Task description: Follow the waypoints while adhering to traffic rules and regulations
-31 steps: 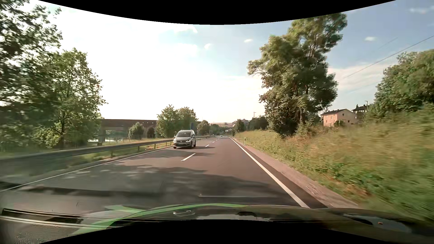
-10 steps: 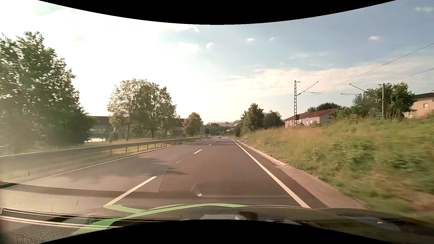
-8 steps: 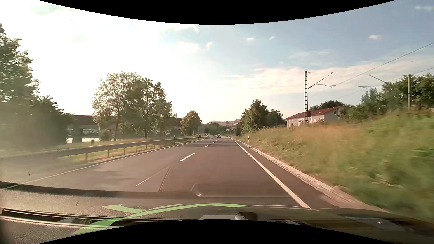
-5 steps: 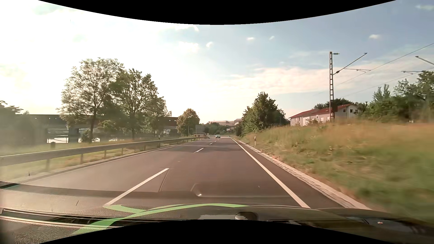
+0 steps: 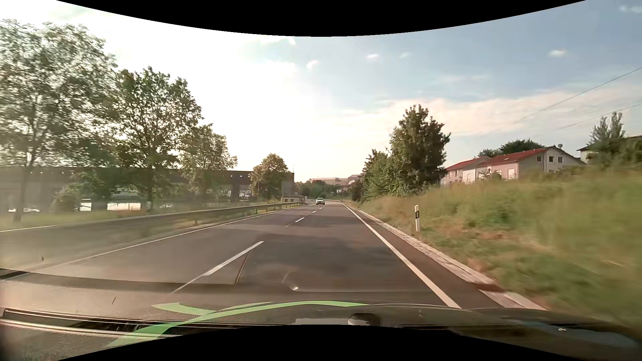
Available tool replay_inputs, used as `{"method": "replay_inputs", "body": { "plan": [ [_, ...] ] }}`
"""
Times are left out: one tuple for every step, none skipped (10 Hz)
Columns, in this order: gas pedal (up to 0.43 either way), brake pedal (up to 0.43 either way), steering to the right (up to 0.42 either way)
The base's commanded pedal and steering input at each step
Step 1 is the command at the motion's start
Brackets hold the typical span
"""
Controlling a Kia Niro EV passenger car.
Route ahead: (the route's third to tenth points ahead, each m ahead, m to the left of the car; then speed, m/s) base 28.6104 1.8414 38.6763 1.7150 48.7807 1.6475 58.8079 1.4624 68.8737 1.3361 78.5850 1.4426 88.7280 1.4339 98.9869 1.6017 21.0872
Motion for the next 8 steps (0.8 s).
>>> {"method": "replay_inputs", "body": {
  "plan": [
    [0.169,0.000,-0.003],
    [0.169,0.000,-0.003],
    [0.169,0.000,-0.003],
    [0.169,0.000,-0.001],
    [0.169,0.000,0.001],
    [0.169,0.000,0.002],
    [0.169,0.000,0.002],
    [0.169,0.000,0.001]
  ]
}}
